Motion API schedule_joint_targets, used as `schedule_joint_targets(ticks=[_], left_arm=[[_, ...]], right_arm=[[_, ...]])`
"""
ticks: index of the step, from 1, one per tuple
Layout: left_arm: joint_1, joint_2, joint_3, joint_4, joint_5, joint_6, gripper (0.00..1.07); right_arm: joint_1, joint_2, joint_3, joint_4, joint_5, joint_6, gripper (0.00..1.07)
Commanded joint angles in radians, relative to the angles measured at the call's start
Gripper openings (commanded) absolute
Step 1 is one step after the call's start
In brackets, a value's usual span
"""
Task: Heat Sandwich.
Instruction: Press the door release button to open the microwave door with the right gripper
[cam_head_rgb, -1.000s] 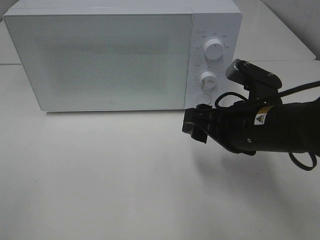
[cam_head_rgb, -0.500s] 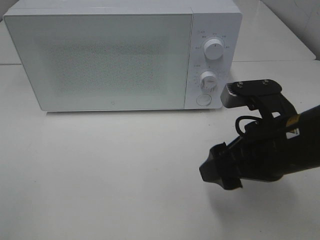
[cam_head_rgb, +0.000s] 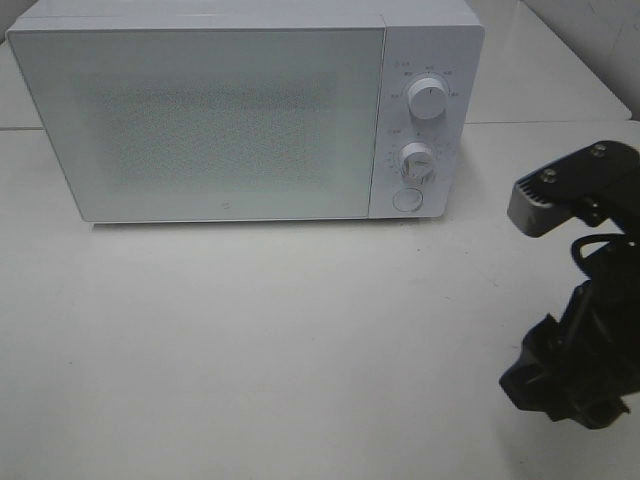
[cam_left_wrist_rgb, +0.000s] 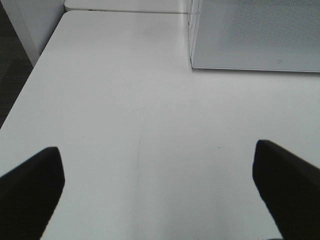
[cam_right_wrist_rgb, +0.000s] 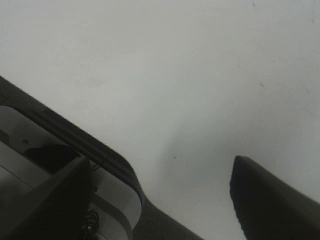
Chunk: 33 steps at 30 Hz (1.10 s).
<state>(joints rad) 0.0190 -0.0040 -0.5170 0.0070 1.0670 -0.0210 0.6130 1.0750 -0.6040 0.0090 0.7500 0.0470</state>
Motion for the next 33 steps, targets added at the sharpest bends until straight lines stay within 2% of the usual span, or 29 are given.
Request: schedule_joint_targets(ticks=[1, 7, 19, 26, 30, 33], left_arm=[[0.003, -0.020, 0.001, -0.007, 0.000, 0.000, 0.98], [0.003, -0.020, 0.001, -0.007, 0.000, 0.000, 0.98], [0.003, -0.020, 0.001, -0.007, 0.000, 0.000, 0.98], [0.003, -0.020, 0.001, -0.007, 0.000, 0.000, 0.98], [0.003, -0.020, 0.001, -0.007, 0.000, 0.000, 0.98], [0.003, -0.020, 0.001, -0.007, 0.000, 0.000, 0.98]], right_arm=[[-0.006, -0.065, -0.040, -0.022, 0.114, -0.014, 0.75], [-0.006, -0.211, -0.065, -0.028, 0.236, -0.015, 0.75], [-0.006, -0.541, -0.048, -0.029, 0.289, -0.024, 0.75], [-0.011, -0.731, 0.052, -0.029, 0.230, -0.022, 0.75], [-0.060, -0.772, 0.085, -0.029, 0.215, -0.022, 0.75], [-0.172, -0.813, 0.087, -0.029, 0.222, -0.022, 0.75]])
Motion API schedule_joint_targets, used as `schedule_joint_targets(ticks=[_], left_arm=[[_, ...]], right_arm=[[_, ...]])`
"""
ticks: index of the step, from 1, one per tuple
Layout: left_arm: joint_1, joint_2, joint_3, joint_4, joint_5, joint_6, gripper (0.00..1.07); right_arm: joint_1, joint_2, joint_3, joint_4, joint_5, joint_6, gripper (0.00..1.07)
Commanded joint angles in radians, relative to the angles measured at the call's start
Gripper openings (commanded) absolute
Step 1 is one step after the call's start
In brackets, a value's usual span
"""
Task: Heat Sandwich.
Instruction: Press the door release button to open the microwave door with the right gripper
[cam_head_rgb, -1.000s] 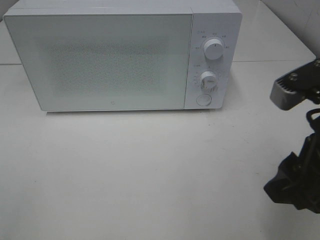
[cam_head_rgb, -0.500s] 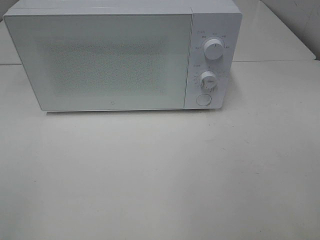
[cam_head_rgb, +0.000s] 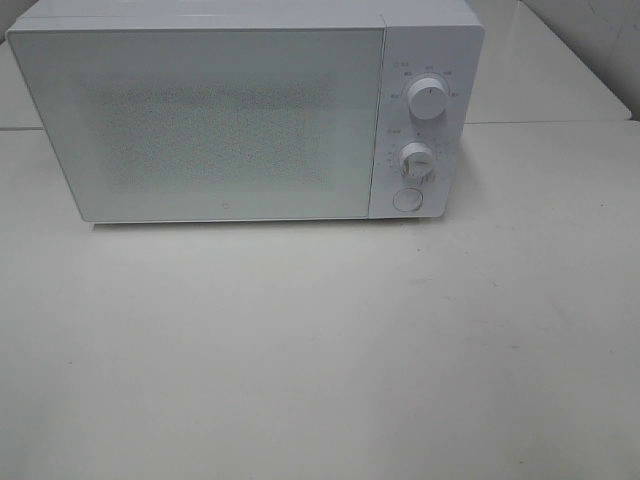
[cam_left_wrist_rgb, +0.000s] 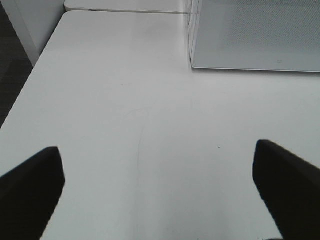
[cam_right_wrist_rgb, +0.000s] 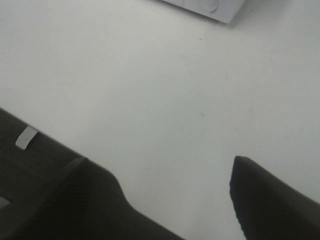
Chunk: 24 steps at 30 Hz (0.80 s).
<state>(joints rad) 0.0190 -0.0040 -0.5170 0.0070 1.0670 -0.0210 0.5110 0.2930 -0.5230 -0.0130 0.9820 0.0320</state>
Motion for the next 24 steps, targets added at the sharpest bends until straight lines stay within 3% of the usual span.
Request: schedule_joint_targets(ticks=[1, 6, 14, 24], left_arm=[[0.003, -0.020, 0.001, -0.007, 0.000, 0.000, 0.98], [0.003, -0.020, 0.001, -0.007, 0.000, 0.000, 0.98], [0.003, -0.020, 0.001, -0.007, 0.000, 0.000, 0.98], [0.003, -0.008, 0.001, -0.007, 0.000, 0.000, 0.98]], right_arm=[[-0.119, -0.051, 0.007, -0.007, -0.008, -0.009, 0.75], [-0.188, -0.087, 0.010, -0.007, 0.002, -0.011, 0.75], [-0.344, -0.281, 0.025, -0.007, 0.016, -0.011, 0.75], [-0.393, -0.323, 0.025, -0.011, 0.016, -0.007, 0.75]])
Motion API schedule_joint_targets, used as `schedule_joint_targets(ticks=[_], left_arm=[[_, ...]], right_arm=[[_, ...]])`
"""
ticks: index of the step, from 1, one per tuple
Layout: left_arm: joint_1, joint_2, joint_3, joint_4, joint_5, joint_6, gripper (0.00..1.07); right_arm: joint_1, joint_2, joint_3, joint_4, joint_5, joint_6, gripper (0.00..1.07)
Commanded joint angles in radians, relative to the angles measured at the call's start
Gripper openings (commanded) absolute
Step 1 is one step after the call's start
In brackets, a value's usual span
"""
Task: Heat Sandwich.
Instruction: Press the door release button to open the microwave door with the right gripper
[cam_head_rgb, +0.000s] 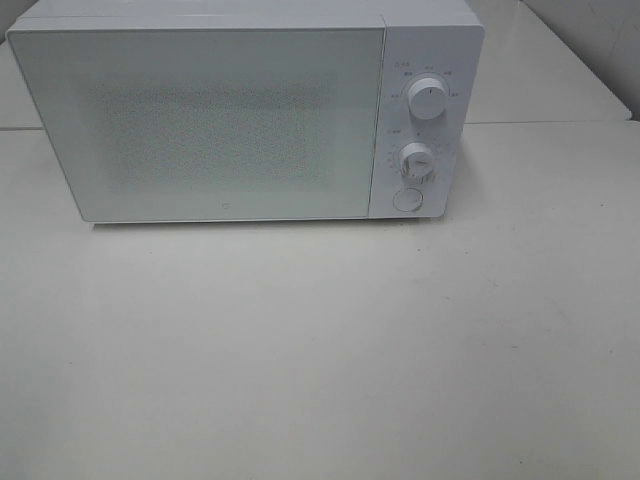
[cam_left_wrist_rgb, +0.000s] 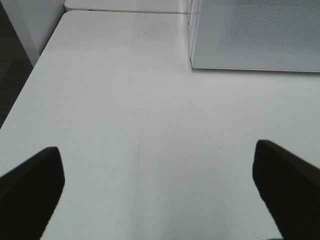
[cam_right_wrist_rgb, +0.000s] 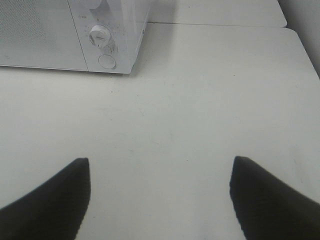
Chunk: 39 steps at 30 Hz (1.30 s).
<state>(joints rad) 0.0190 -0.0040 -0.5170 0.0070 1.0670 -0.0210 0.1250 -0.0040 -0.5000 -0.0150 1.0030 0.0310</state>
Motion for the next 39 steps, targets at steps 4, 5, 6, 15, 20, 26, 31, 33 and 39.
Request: schedule_joint_targets(ticks=[4, 5, 6, 15, 20, 26, 31, 33, 39], left_arm=[[0.003, -0.008, 0.001, -0.007, 0.000, 0.000, 0.98], [0.003, -0.008, 0.001, -0.007, 0.000, 0.000, 0.98], [0.003, -0.008, 0.001, -0.007, 0.000, 0.000, 0.98], [0.003, -0.008, 0.001, -0.007, 0.000, 0.000, 0.98], [0.003, -0.008, 0.001, -0.007, 0.000, 0.000, 0.98], [0.003, -0.008, 0.001, -0.007, 0.000, 0.000, 0.98], [0.003, -0.008, 0.001, -0.007, 0.000, 0.000, 0.98], [0.003, -0.008, 0.001, -0.007, 0.000, 0.000, 0.98], [0.003, -0.008, 0.001, -0.007, 0.000, 0.000, 0.98]], right_arm=[[-0.007, -0.026, 0.002, -0.009, -0.005, -0.007, 0.75], [-0.007, -0.026, 0.002, -0.008, -0.005, -0.007, 0.75], [-0.007, -0.026, 0.002, -0.008, -0.005, -0.007, 0.75], [-0.007, -0.013, -0.019, -0.003, -0.036, -0.007, 0.75], [-0.007, 0.048, -0.025, -0.003, -0.136, -0.007, 0.75], [-0.007, 0.128, -0.015, -0.003, -0.276, -0.008, 0.75], [-0.006, 0.198, 0.019, -0.003, -0.448, -0.006, 0.75], [-0.006, 0.243, 0.042, -0.003, -0.530, -0.006, 0.75], [-0.006, 0.345, 0.083, -0.003, -0.675, -0.008, 0.75]])
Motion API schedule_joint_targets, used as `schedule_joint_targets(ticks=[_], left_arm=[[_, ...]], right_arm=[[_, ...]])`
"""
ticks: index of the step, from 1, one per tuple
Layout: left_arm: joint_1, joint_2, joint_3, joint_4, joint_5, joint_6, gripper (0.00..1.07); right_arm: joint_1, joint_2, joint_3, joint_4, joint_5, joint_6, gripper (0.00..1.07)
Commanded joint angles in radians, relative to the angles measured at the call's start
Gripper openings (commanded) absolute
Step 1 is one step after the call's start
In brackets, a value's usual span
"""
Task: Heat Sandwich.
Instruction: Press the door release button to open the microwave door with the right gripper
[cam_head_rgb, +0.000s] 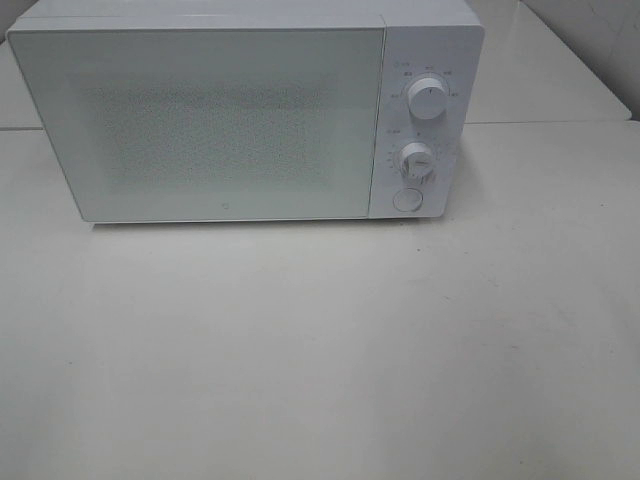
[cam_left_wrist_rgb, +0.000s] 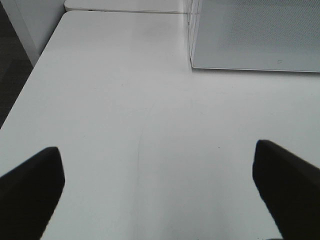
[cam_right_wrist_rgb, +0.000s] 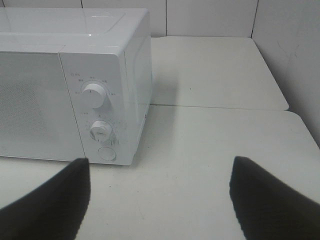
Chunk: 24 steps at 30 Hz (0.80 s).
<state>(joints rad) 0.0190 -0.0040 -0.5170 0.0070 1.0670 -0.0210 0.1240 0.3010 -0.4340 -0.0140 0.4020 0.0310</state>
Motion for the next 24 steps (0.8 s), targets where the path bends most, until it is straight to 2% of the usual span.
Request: schedule_joint_targets(ticks=[1, 10, 14, 24], left_arm=[[0.003, -0.008, 0.001, -0.007, 0.000, 0.000, 0.98], [0.003, -0.008, 0.001, -0.007, 0.000, 0.000, 0.98], [0.003, -0.008, 0.001, -0.007, 0.000, 0.000, 0.98], [0.003, -0.008, 0.001, -0.007, 0.000, 0.000, 0.98]], right_arm=[[-0.005, 0.040, 0.017, -0.004, -0.074, -0.008, 0.75], [-0.005, 0.238, 0.024, -0.004, -0.212, -0.006, 0.75], [-0.005, 0.373, 0.024, -0.004, -0.333, -0.006, 0.75], [-0.005, 0.532, 0.024, -0.004, -0.521, -0.006, 0.75]])
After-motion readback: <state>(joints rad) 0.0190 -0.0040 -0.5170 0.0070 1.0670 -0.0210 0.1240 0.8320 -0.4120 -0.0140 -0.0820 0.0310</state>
